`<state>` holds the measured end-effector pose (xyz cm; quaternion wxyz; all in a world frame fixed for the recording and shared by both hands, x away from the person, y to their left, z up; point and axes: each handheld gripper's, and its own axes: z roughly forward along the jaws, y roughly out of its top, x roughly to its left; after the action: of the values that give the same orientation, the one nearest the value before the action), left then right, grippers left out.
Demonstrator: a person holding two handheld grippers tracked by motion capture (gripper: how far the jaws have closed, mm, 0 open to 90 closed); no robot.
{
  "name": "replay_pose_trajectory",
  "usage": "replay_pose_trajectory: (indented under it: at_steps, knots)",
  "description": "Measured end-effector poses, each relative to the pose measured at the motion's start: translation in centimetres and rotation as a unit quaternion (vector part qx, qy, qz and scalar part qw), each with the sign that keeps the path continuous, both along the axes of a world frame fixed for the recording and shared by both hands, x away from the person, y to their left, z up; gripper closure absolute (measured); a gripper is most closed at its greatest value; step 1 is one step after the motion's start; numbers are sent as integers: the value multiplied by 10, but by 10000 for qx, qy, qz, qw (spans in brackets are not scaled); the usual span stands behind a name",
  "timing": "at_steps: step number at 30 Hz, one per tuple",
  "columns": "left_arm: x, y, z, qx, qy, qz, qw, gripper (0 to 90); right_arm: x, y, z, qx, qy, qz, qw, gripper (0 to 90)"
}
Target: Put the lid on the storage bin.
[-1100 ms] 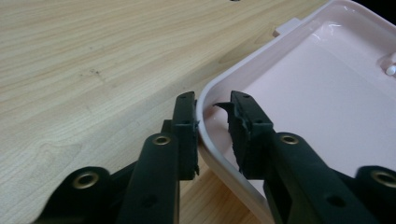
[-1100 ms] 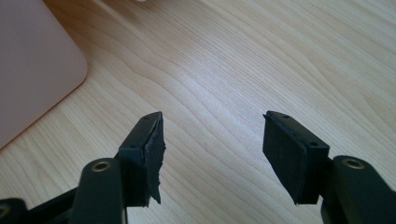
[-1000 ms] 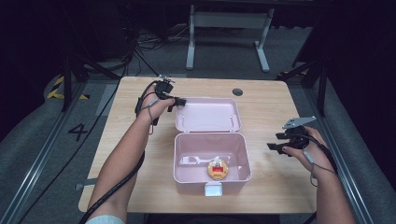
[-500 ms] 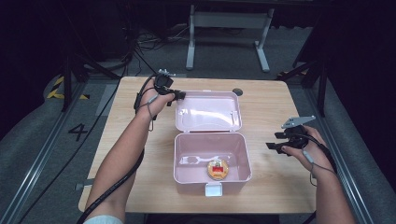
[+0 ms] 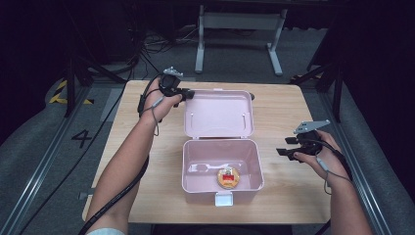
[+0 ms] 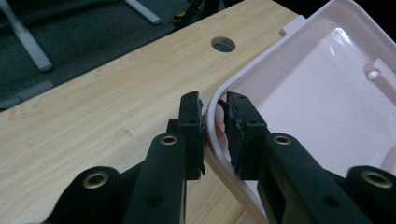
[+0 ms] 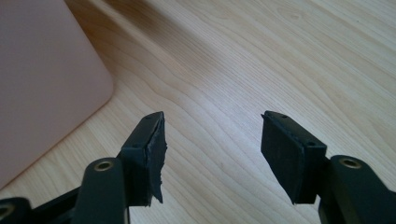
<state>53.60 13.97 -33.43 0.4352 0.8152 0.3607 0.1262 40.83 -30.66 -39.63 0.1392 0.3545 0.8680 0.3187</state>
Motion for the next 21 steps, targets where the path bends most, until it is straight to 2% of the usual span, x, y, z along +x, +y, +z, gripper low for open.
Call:
replay_pose_trajectory:
  at_steps: [9, 13, 17, 21]
  knots:
    - [-9, 2, 11, -97, -222, -29, 9997, 765, 0, 9, 7, 27, -51, 144, 9999, 415]
    - [-15, 6, 18, -245, -278, -61, 9993, 760, -1, 12, 15, 96, -143, 212, 9996, 415]
    - [-19, 8, 23, -287, -300, -86, 9991, 758, 0, 14, 17, 120, -169, 242, 9995, 415]
    - [-25, 8, 31, -236, -454, -163, 9986, 754, 1, 16, 19, 154, -186, 278, 9993, 415]
